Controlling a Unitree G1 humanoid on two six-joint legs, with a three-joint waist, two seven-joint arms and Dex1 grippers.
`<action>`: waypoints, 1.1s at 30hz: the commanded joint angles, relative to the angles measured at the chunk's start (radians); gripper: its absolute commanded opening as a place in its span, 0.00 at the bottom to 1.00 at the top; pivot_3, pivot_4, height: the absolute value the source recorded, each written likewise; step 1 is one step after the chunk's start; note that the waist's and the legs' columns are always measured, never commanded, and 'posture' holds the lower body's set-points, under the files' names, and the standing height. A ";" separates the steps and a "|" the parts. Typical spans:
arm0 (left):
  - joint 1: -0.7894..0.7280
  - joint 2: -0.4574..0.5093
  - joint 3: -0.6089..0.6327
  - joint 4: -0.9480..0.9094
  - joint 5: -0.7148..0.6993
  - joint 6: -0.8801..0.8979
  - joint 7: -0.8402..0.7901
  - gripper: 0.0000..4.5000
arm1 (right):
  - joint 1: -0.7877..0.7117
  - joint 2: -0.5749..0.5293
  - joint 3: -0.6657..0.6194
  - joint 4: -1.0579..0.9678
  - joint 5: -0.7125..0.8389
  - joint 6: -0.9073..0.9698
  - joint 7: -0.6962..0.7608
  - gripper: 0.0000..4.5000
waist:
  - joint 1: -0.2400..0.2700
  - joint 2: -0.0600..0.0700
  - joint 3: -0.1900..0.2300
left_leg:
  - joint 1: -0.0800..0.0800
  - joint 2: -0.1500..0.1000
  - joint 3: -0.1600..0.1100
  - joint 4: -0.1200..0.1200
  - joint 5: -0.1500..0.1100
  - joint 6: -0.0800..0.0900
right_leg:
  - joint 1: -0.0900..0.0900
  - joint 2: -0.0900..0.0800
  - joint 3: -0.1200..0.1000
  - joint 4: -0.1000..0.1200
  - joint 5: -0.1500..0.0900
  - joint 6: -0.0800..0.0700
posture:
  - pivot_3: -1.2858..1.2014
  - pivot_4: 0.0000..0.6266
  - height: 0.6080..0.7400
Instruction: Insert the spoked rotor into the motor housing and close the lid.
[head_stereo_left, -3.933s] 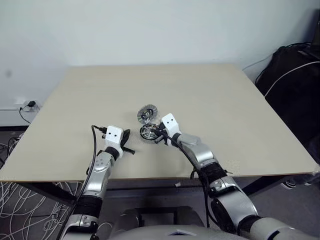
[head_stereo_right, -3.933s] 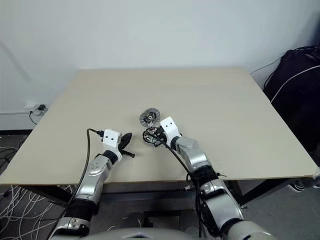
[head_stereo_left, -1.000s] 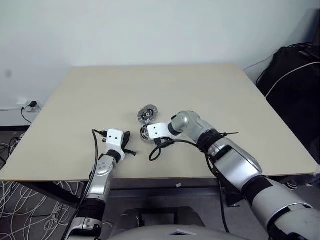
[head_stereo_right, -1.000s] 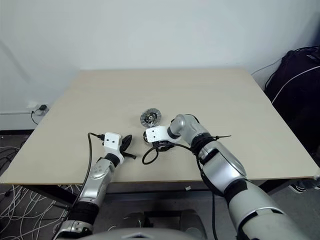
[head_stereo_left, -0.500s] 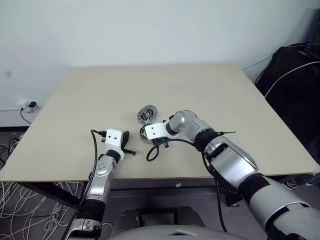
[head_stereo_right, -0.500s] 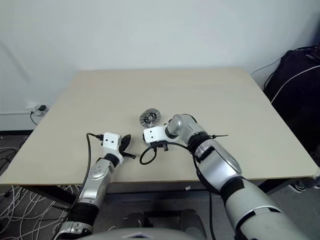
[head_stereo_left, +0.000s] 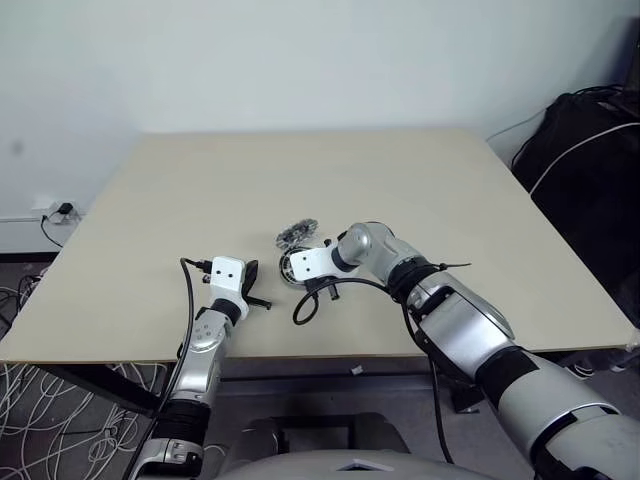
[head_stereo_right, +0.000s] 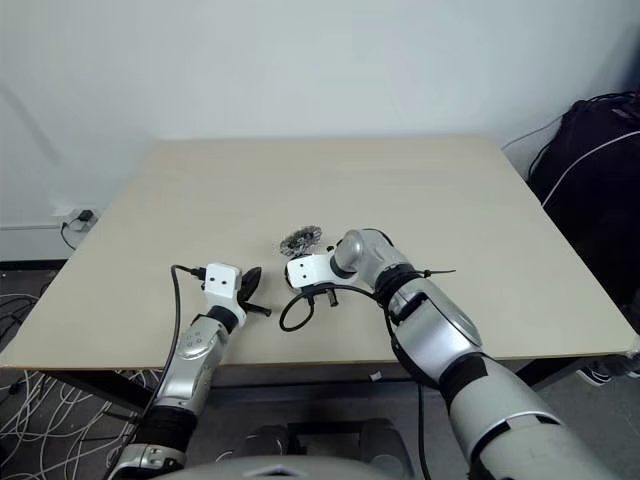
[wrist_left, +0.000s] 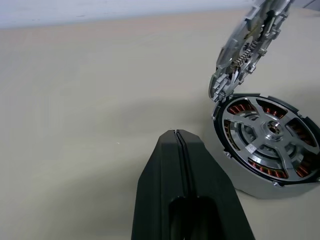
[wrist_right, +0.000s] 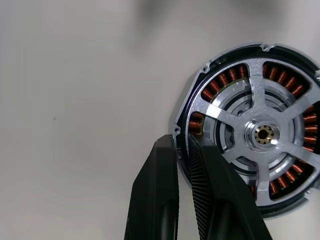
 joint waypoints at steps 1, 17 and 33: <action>-0.009 -0.002 0.004 -0.046 -0.009 -0.002 0.003 0.00 | -0.018 -0.005 -0.072 -0.058 0.047 0.051 -0.032 0.02 | 0.000 0.000 0.000 | 0.000 0.000 0.000 0.000 0.000 0.000 | 0.000 0.000 0.000 0.000 0.000 0.000 | 0.52 0.00 1.00; -0.031 -0.013 -0.007 0.001 -0.008 -0.015 -0.017 0.00 | 0.265 -0.155 -0.175 -0.885 0.150 0.845 0.134 0.02 | 0.007 0.000 0.000 | -0.002 0.000 0.000 0.001 0.000 0.000 | 0.002 0.000 0.000 0.001 0.000 0.000 | 0.52 0.00 1.00; -0.030 -0.024 -0.007 0.024 -0.007 -0.028 -0.022 0.00 | 0.260 -0.278 -0.100 -1.232 0.344 1.549 0.080 0.02 | 0.032 -0.001 0.000 | -0.004 0.000 0.000 0.004 -0.001 0.000 | -0.001 -0.001 -0.001 0.000 -0.003 0.005 | 0.52 0.00 1.00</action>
